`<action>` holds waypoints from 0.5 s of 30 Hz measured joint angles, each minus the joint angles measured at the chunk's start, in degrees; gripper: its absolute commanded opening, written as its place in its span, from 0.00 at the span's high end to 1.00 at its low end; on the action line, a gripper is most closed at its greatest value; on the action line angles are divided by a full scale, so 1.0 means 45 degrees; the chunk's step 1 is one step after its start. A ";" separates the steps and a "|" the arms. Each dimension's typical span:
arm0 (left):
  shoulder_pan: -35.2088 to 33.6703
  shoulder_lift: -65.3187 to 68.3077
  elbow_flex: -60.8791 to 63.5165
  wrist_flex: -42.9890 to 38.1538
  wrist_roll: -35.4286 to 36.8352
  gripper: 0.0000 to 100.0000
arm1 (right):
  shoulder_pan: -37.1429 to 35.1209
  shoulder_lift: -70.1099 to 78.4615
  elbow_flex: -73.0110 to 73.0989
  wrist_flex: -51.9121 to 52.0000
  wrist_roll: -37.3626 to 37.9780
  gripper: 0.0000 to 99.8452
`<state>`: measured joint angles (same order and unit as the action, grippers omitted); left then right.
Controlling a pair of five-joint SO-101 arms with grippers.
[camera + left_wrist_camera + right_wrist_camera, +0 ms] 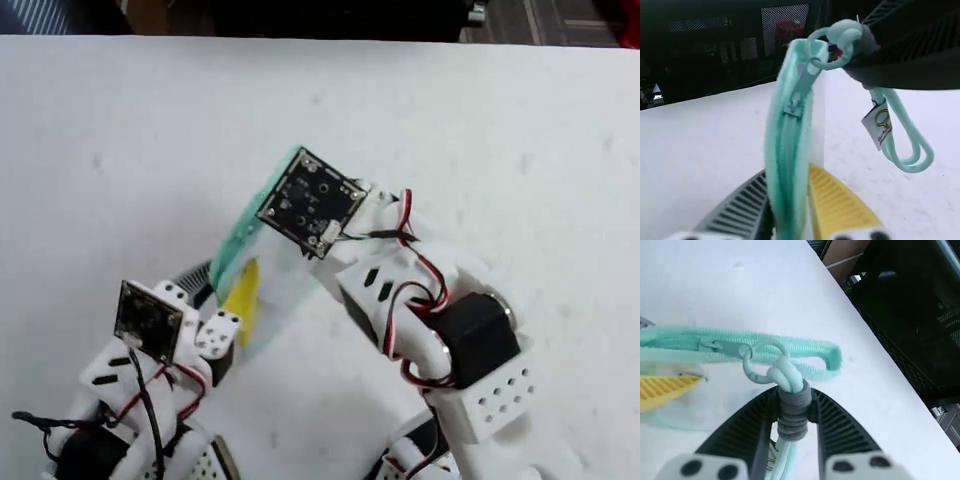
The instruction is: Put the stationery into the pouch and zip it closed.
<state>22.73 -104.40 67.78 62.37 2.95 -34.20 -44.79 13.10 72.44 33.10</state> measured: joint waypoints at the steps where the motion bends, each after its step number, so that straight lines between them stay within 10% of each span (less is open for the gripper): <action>1: 0.0000 0.0000 -0.0020 0.0059 0.0000 0.97 | 0.0000 0.0000 0.0137 -0.0156 0.0000 0.98; 15: 0.0039 -0.0078 -0.0059 0.0117 -0.0020 0.98 | 0.0469 0.0547 0.0488 -0.3321 -0.0899 0.98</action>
<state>22.90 -104.75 67.52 62.90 2.86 -32.09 -42.33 15.30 57.49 29.05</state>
